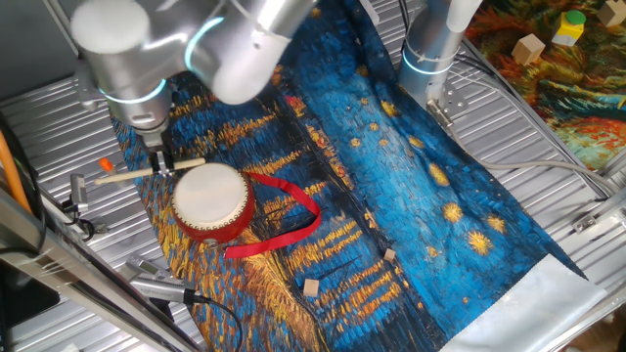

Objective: Play the drum

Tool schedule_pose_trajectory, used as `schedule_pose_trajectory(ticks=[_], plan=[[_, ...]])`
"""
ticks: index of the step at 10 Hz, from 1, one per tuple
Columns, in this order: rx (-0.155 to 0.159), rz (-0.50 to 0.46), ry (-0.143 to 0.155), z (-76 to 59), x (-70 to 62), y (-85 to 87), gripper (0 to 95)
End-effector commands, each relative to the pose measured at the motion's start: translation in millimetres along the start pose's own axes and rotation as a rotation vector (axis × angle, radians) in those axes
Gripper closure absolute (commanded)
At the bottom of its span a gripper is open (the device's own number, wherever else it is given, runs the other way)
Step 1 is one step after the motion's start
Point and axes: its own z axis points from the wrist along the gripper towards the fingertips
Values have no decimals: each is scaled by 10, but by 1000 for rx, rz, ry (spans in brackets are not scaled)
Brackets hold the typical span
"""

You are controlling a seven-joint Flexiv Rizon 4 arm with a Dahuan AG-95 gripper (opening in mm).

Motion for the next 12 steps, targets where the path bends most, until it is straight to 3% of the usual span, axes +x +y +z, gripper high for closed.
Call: schedule_pose_trajectory(ticks=[1,2,3,4,5,8,12], plan=[[39,-14,-8,-2,-25,-4,950],[37,-15,11,-2,-25,-4,950],[12,-7,97,-5,-22,-3,950],[-24,13,163,-22,-7,5,950],[-48,32,205,-50,17,18,950],[-55,44,248,-133,98,57,950],[-58,43,246,-201,176,89,950]])
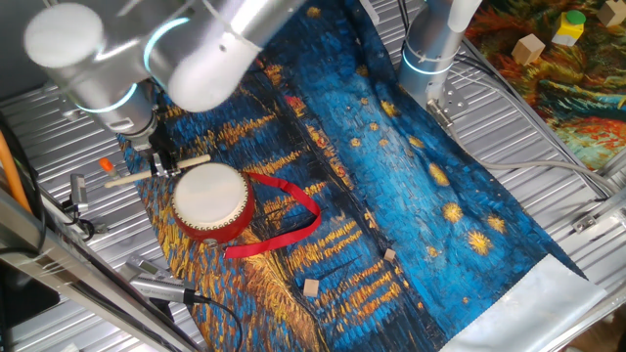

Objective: Play the drum

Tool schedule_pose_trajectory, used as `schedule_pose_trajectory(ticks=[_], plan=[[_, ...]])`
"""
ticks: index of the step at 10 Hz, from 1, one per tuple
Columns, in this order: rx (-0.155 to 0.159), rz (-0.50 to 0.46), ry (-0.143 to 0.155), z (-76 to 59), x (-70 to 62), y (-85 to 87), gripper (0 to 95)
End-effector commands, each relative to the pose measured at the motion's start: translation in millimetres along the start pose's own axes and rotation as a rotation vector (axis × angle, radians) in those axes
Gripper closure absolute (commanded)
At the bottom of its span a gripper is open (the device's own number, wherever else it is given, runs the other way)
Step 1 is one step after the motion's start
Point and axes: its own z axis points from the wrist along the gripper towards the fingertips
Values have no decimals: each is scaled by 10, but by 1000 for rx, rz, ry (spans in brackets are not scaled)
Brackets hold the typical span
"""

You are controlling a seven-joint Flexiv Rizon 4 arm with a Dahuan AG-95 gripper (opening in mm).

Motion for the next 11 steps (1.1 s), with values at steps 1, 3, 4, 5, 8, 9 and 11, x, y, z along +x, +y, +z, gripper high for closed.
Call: schedule_pose_trajectory(ticks=[1,3,4,5,8,9,11], plan=[[-5,0,-7,-11,52,2,950],[-46,11,23,-12,55,2,950],[-49,13,24,-26,85,13,950],[-46,13,22,-48,134,32,950],[-40,9,20,-103,281,85,950],[-40,8,20,-112,310,95,950],[-39,4,17,-118,347,102,950]])
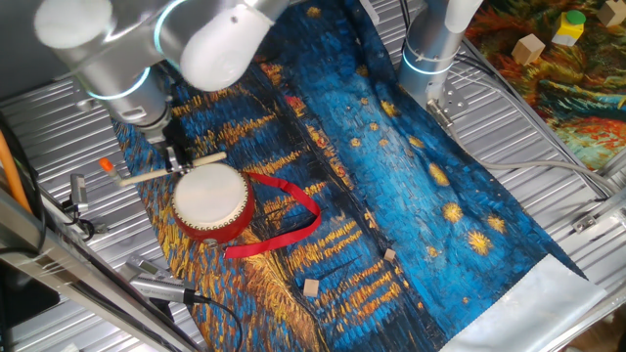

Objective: Play the drum

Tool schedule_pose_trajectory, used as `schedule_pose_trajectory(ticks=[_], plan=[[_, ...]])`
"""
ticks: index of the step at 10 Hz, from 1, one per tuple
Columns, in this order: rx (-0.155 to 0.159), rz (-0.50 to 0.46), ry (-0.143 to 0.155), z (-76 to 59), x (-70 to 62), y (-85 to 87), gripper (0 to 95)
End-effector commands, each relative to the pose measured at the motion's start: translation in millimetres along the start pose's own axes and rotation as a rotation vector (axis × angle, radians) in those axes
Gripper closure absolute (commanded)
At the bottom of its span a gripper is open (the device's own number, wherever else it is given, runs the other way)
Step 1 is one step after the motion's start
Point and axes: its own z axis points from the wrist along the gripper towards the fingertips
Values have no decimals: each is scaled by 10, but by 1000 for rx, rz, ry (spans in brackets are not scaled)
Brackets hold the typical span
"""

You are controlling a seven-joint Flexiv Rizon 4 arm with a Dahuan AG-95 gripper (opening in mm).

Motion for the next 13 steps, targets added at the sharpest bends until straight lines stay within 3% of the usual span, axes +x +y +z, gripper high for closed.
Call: schedule_pose_trajectory(ticks=[1,4,6,11,13], plan=[[8,-5,2,5,2,4,950],[7,-53,-12,77,94,-214,950],[7,-77,-8,29,145,-319,950],[2,-88,-10,15,165,-339,950],[-34,-84,-10,-17,213,-281,950]])
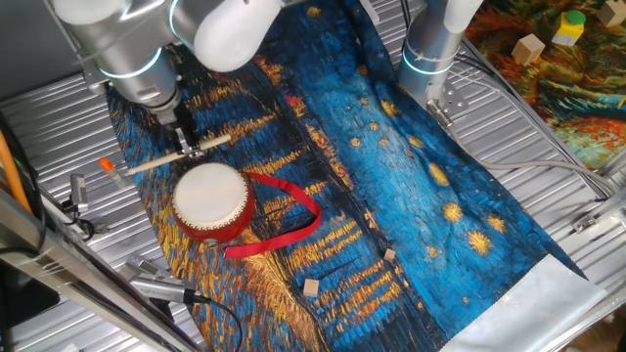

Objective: Play the drum

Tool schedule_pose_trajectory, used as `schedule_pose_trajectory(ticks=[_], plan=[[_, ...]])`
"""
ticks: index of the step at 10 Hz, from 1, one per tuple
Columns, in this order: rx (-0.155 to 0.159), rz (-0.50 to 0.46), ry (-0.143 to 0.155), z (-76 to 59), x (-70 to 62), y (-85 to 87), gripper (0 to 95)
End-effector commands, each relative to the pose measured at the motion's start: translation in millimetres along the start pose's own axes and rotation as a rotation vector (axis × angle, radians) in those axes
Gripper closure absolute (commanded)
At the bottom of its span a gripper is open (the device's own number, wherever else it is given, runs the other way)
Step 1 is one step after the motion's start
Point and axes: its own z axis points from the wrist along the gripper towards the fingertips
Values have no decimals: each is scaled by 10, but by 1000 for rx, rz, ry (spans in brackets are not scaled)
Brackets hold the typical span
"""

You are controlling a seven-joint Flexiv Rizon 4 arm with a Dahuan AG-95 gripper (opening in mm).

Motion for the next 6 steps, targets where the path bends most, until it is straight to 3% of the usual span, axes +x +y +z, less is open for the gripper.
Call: schedule_pose_trajectory(ticks=[1,6], plan=[[-15,3,7,-41,15,75,950],[-22,41,4,-66,-102,288,950]])
